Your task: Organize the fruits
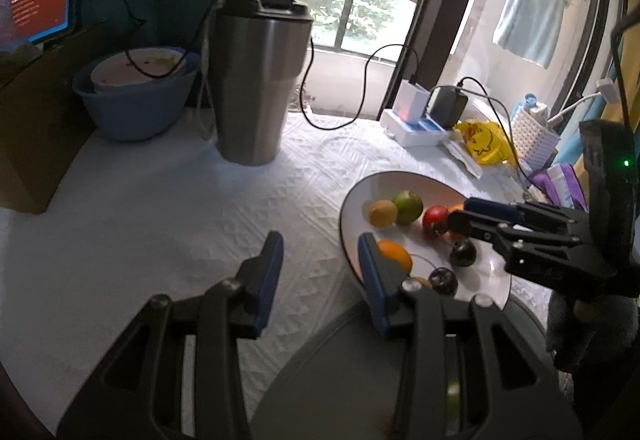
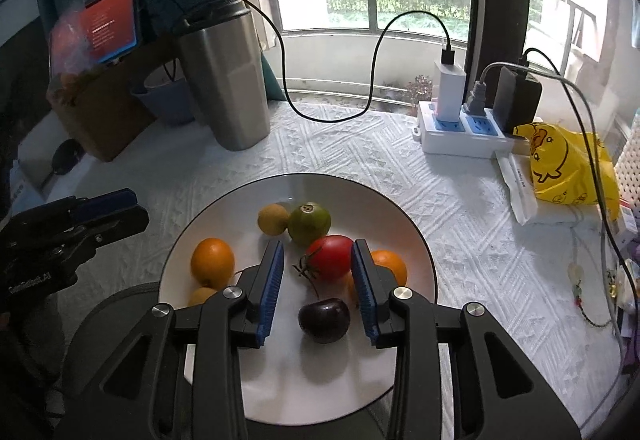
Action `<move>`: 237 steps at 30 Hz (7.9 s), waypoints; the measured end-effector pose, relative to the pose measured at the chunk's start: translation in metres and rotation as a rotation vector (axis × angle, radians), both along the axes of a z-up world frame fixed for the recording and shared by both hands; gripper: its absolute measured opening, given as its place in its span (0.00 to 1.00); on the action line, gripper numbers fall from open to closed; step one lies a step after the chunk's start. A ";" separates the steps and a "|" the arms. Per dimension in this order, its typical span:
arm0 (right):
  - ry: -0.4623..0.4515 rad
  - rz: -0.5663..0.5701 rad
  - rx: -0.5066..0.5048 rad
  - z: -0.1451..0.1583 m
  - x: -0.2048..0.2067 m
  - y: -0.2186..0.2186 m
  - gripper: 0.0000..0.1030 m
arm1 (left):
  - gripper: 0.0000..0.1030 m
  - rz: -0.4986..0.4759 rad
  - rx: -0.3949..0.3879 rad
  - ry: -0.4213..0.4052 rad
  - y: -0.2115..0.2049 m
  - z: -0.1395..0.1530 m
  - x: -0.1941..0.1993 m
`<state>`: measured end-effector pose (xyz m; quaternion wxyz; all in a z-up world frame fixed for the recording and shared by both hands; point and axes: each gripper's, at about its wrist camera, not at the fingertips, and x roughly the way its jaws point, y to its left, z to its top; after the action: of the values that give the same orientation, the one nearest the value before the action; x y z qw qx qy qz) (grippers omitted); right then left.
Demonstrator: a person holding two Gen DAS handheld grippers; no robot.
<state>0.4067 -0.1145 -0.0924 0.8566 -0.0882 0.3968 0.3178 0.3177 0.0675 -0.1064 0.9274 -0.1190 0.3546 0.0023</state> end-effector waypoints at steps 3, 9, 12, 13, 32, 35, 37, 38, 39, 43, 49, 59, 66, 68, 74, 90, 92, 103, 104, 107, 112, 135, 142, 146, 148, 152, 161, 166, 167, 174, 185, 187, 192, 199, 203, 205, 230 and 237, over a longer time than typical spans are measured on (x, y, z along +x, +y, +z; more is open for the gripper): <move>-0.005 0.000 0.005 0.006 -0.010 -0.001 0.36 | 0.39 0.002 0.004 -0.008 0.000 0.004 -0.009; -0.019 -0.001 0.018 0.015 -0.034 -0.006 0.36 | 0.39 -0.004 0.018 -0.027 -0.007 0.014 -0.032; -0.015 -0.005 0.031 0.015 -0.045 -0.009 0.36 | 0.39 -0.013 0.029 -0.027 -0.011 0.016 -0.045; -0.014 -0.005 0.033 0.016 -0.051 -0.010 0.36 | 0.39 -0.015 0.032 -0.027 -0.013 0.016 -0.049; 0.011 0.013 0.027 0.000 -0.116 -0.013 0.36 | 0.39 -0.025 0.026 -0.019 -0.022 0.003 -0.104; 0.026 0.026 0.023 -0.006 -0.123 -0.009 0.36 | 0.39 -0.024 0.021 -0.008 -0.022 -0.004 -0.109; 0.039 0.039 0.017 -0.012 -0.127 -0.004 0.36 | 0.39 -0.024 0.018 0.000 -0.022 -0.009 -0.112; 0.044 0.044 0.015 -0.014 -0.129 -0.002 0.36 | 0.39 -0.024 0.015 0.004 -0.021 -0.012 -0.113; 0.050 0.049 0.013 -0.018 -0.131 0.001 0.36 | 0.39 -0.025 0.012 0.007 -0.021 -0.014 -0.114; 0.075 0.062 0.005 -0.028 -0.134 0.009 0.36 | 0.39 -0.027 0.002 0.023 -0.021 -0.021 -0.117; 0.092 0.065 0.007 -0.036 -0.130 0.012 0.36 | 0.39 -0.038 -0.004 0.042 -0.025 -0.027 -0.118; 0.088 0.076 0.029 -0.034 -0.131 0.002 0.29 | 0.41 -0.076 -0.017 0.063 -0.046 -0.029 -0.106; 0.093 0.046 0.068 -0.030 -0.129 -0.023 0.29 | 0.42 -0.121 0.004 0.090 -0.070 -0.031 -0.092; 0.098 0.034 0.071 -0.031 -0.128 -0.030 0.29 | 0.42 -0.118 0.019 0.106 -0.073 -0.033 -0.086; 0.100 0.015 0.088 -0.030 -0.124 -0.046 0.29 | 0.42 -0.085 0.026 0.141 -0.071 -0.040 -0.077; 0.078 0.007 0.109 -0.018 -0.119 -0.065 0.29 | 0.28 -0.112 0.031 0.113 -0.086 -0.021 -0.079; 0.069 0.010 0.110 -0.013 -0.119 -0.066 0.29 | 0.28 -0.117 0.026 0.103 -0.089 -0.015 -0.079; 0.024 0.028 0.108 0.014 -0.108 -0.068 0.29 | 0.28 -0.139 0.025 0.044 -0.103 0.007 -0.067; 0.020 0.030 0.107 0.015 -0.106 -0.068 0.29 | 0.28 -0.142 0.026 0.040 -0.104 0.008 -0.065; 0.012 0.034 0.106 0.020 -0.101 -0.067 0.29 | 0.28 -0.153 0.027 0.029 -0.108 0.012 -0.059; 0.010 0.038 0.100 0.023 -0.092 -0.066 0.29 | 0.28 -0.162 0.026 0.018 -0.111 0.015 -0.049; 0.069 0.062 0.075 -0.001 -0.041 -0.050 0.29 | 0.28 -0.152 -0.003 0.067 -0.105 -0.011 -0.001; 0.078 0.054 0.059 -0.010 -0.035 -0.047 0.29 | 0.28 -0.153 -0.017 0.095 -0.103 -0.021 0.007; 0.084 0.048 0.060 -0.012 -0.033 -0.046 0.29 | 0.29 -0.150 -0.023 0.109 -0.103 -0.025 0.009; 0.086 0.047 0.059 -0.012 -0.032 -0.047 0.29 | 0.29 -0.148 -0.027 0.114 -0.102 -0.026 0.010; 0.079 0.035 0.051 -0.010 -0.032 -0.047 0.34 | 0.29 -0.142 -0.027 0.116 -0.102 -0.024 0.010; 0.052 0.007 0.045 0.002 -0.039 -0.053 0.38 | 0.45 -0.124 -0.043 0.081 -0.097 -0.012 -0.002; 0.033 -0.002 0.042 0.011 -0.049 -0.054 0.39 | 0.45 -0.117 -0.042 0.059 -0.093 -0.003 -0.014; 0.027 -0.003 0.041 0.014 -0.052 -0.054 0.39 | 0.45 -0.116 -0.041 0.054 -0.093 -0.001 -0.017; -0.009 -0.009 0.040 0.031 -0.073 -0.052 0.39 | 0.45 -0.109 -0.024 0.013 -0.090 0.015 -0.039; -0.047 -0.022 0.038 0.048 -0.114 -0.052 0.39 | 0.46 -0.116 -0.012 -0.027 -0.087 0.032 -0.079; -0.050 -0.025 0.037 0.049 -0.120 -0.052 0.39 | 0.47 -0.121 -0.010 -0.031 -0.088 0.034 -0.088; -0.060 -0.038 0.038 0.053 -0.143 -0.054 0.39 | 0.61 -0.127 -0.015 -0.041 -0.088 0.038 -0.106; -0.079 -0.079 0.047 0.062 -0.176 -0.065 0.39 | 0.65 -0.137 0.007 -0.064 -0.091 0.047 -0.133; -0.096 -0.104 0.056 0.069 -0.194 -0.072 0.39 | 0.73 -0.148 0.025 -0.083 -0.096 0.054 -0.149; -0.107 -0.115 0.059 0.073 -0.203 -0.076 0.39 | 0.78 -0.155 0.039 -0.097 -0.100 0.060 -0.158; -0.344 -0.252 0.138 0.192 -0.288 -0.121 0.68 | 0.83 -0.062 0.137 -0.291 -0.112 0.171 -0.229; -0.404 -0.300 0.164 0.219 -0.310 -0.132 0.85 | 0.84 -0.023 0.180 -0.336 -0.113 0.198 -0.249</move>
<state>0.0970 -0.2462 0.1270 0.9603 -0.0203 0.1990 0.1945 0.0692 -0.0460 0.0919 0.9805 -0.0301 0.1944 0.0033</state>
